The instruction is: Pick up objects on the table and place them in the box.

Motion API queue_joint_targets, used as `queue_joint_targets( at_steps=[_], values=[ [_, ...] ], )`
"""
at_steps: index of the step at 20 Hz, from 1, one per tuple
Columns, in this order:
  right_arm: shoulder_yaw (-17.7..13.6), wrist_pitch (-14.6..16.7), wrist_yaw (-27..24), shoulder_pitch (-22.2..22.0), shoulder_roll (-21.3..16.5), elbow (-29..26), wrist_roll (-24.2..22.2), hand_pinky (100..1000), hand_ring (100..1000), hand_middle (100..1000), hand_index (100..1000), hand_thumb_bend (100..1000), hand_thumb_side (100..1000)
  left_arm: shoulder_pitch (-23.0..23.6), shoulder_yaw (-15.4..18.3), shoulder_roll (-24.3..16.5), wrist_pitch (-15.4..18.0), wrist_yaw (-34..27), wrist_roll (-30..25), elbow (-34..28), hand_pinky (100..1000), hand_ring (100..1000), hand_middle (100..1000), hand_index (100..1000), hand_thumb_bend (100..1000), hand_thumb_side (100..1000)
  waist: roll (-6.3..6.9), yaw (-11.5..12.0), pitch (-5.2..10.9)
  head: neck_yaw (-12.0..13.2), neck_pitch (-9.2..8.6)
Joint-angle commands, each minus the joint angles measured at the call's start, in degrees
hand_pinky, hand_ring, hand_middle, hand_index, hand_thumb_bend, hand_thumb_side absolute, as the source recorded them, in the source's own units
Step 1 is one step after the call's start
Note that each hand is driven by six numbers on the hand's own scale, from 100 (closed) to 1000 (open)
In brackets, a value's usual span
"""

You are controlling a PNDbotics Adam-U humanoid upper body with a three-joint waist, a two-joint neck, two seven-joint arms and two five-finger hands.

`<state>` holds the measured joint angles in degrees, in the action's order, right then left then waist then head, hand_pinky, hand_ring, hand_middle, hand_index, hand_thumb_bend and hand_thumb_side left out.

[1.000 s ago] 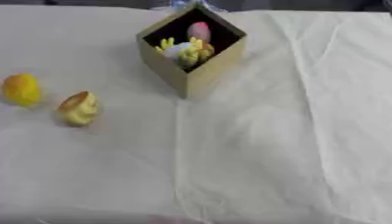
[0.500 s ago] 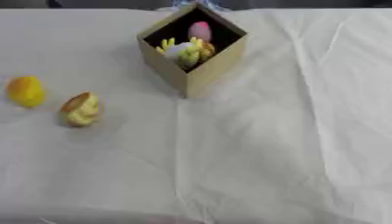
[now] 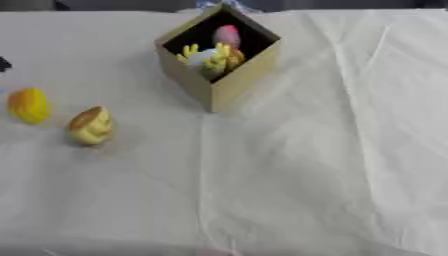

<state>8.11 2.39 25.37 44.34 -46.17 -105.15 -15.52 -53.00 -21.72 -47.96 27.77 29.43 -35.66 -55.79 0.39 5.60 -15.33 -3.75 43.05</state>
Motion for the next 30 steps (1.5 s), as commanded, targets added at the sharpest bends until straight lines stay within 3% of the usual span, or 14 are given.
queue_joint_targets(
  at_steps=[1,7,13,17,19,20,23,30],
  values=[
    [-0.8,0.0,-0.1,0.7,-1.0,0.0,0.1,894,799,771,856,182,316,-2.2,0.0,0.5,2.3,2.0,-1.3,1.8,837,794,769,920,627,511,0.03,-0.1,1.06,0.2,-0.15],
    [-0.9,-0.1,-0.2,0.8,-0.6,0.1,0.4,894,798,770,855,176,318,-4.8,0.2,4.4,4.1,7.1,-1.6,6.8,837,801,777,914,637,465,-0.21,-0.3,1.04,0.8,0.13],
    [-1.1,-0.2,-0.3,0.6,-0.3,0.4,0.7,893,796,767,854,165,327,-5.3,0.9,5.8,5.5,11.0,-2.2,10.2,837,808,782,904,605,275,-0.27,-0.3,0.87,1.0,0.11],
    [-1.2,-0.3,-0.3,0.4,0.1,0.6,0.7,893,794,766,854,158,331,-5.4,1.6,6.0,5.1,13.1,-1.5,11.1,833,808,781,902,601,278,-0.27,-0.3,0.79,1.2,0.10],
    [-1.3,-0.3,-0.3,0.4,0.1,0.7,0.7,893,794,765,854,156,333,-5.5,1.9,6.3,5.0,13.8,-0.9,11.6,820,793,761,890,537,270,-0.28,-0.3,0.76,1.3,0.11],
    [-1.3,-0.3,-0.3,0.3,0.2,0.7,0.7,893,794,765,855,155,334,-5.6,2.0,6.4,4.8,14.2,-0.3,11.8,800,770,724,855,470,215,-0.28,-0.3,0.74,1.3,0.11],
    [-1.3,-0.3,-0.4,0.2,0.3,0.7,0.6,893,793,765,855,152,336,-5.7,2.2,7.0,4.3,15.4,2.4,12.3,758,707,638,780,321,159,-0.30,-0.4,0.69,1.4,0.16],
    [-1.4,-0.4,-0.4,0.2,0.4,0.9,0.7,893,793,764,855,152,334,-7.7,1.6,8.0,4.8,13.1,3.9,7.1,762,694,622,766,249,108,-0.22,-0.7,0.89,1.5,0.22]
  ],
)
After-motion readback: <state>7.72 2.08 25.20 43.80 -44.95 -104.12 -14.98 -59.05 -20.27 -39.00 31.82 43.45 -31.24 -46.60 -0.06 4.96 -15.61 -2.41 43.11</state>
